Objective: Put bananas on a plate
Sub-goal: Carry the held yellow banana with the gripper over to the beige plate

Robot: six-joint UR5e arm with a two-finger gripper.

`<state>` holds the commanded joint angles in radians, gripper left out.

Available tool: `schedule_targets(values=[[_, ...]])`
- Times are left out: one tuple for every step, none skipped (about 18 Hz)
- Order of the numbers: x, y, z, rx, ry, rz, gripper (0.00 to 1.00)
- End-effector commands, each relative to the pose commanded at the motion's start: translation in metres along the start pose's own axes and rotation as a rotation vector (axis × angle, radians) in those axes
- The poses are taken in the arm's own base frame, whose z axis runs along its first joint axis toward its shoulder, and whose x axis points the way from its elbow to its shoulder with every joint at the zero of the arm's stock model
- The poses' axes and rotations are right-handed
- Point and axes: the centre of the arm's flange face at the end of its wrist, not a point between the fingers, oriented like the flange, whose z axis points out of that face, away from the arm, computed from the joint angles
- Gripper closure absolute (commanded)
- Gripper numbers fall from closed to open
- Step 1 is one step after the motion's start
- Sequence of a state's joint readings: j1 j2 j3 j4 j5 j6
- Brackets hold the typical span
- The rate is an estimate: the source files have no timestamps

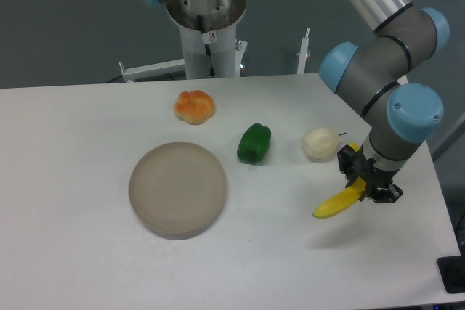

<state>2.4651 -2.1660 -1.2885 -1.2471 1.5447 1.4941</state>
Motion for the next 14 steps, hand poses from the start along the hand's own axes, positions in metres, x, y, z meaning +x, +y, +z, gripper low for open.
schedule_targets(values=[[0.0, 0.0, 0.0, 0.0, 0.0, 0.0, 1.0], [0.0, 0.0, 0.0, 0.0, 0.0, 0.0, 1.0], [0.0, 0.0, 0.0, 0.0, 0.0, 0.0, 1.0], [0.0, 0.0, -0.001, 0.0, -0.002, 0.0, 1.0], [0.001, -0.002, -0.001, 0.0, -0.001, 0.003, 1.0], [0.002, -0.006, -0.001, 0.003, -0.001, 0.006, 1.0], [0.004, -0.014, -0.001, 0.005, -0.001, 0.011, 1.0], [0.006, -0.021, -0.001, 0.005, 0.0, 0.012, 1.0], [0.01, -0.032, 0.0, 0.007, -0.001, 0.011, 1.0], [0.013, -0.042, 0.0, 0.013, 0.002, -0.003, 0.99], [0.016, -0.051, -0.002, 0.013, -0.001, -0.017, 0.99], [0.02, -0.061, -0.002, 0.014, 0.0, -0.023, 0.99], [0.025, -0.073, -0.002, 0.006, -0.001, -0.015, 0.99], [0.029, -0.083, -0.001, 0.003, 0.001, -0.009, 0.99]])
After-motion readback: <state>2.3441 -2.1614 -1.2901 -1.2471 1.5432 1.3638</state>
